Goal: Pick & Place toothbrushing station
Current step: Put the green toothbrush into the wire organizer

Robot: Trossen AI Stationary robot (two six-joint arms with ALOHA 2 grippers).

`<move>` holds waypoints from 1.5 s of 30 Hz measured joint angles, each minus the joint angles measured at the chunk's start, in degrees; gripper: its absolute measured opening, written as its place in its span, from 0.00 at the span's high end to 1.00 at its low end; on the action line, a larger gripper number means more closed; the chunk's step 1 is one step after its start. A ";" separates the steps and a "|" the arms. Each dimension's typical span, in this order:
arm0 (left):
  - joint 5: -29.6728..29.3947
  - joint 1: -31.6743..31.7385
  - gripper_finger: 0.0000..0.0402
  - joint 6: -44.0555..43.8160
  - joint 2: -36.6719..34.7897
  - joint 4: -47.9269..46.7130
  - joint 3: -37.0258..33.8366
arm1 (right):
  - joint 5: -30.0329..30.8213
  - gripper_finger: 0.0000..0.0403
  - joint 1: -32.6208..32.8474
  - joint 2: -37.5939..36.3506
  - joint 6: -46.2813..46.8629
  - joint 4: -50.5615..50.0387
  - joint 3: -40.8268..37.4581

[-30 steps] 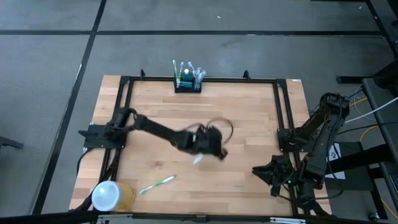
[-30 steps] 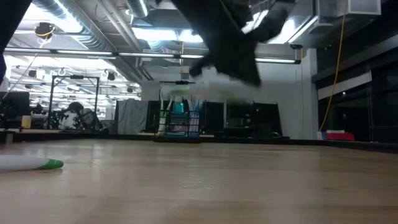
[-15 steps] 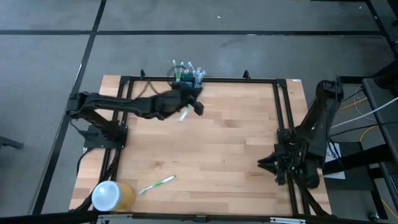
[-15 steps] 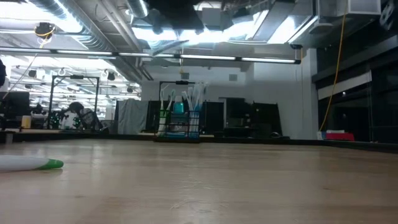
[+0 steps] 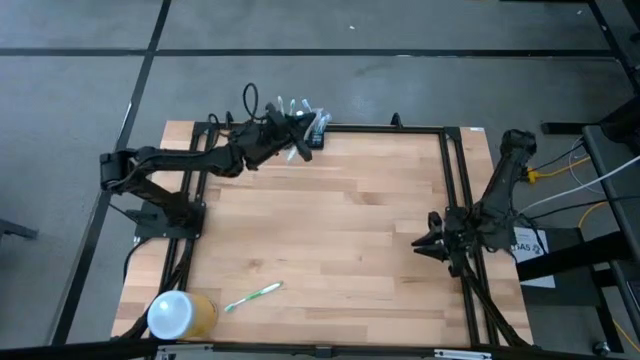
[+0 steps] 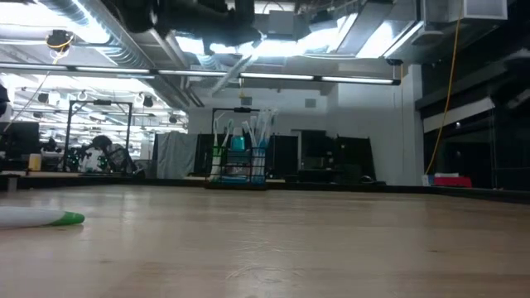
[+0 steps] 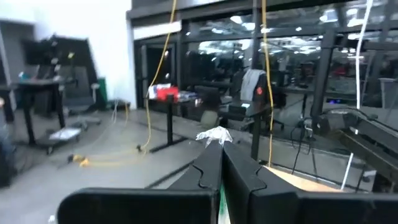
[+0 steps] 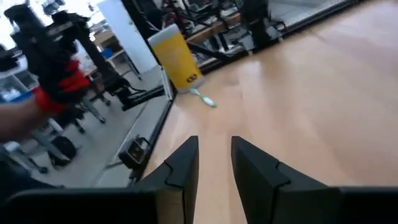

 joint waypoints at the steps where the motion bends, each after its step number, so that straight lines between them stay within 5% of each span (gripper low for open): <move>1: 1.98 1.30 1.00 0.67 0.79 1.44 0.00 | -1.80 0.76 -2.16 -0.65 -1.83 -0.46 -0.01; 5: 9.77 7.15 1.00 1.20 6.40 9.07 0.16 | -9.41 0.76 -10.00 -0.88 -3.48 -2.51 -0.06; 10: 10.28 12.60 1.00 3.01 15.02 23.54 -0.11 | -15.60 0.76 -15.26 -0.08 -3.48 -2.51 -0.06; 23: 10.01 21.48 1.00 2.90 17.57 51.19 -14.55 | -12.94 0.76 -16.08 -0.07 -3.27 -4.21 -0.06; 36: 14.97 23.66 1.00 2.83 29.17 51.27 -4.22 | -9.92 0.76 -16.08 1.33 -0.82 -5.15 -0.06; 45: 11.86 22.08 1.00 0.50 33.21 51.27 -6.25 | -9.50 0.76 -16.08 5.79 2.85 -5.28 -0.06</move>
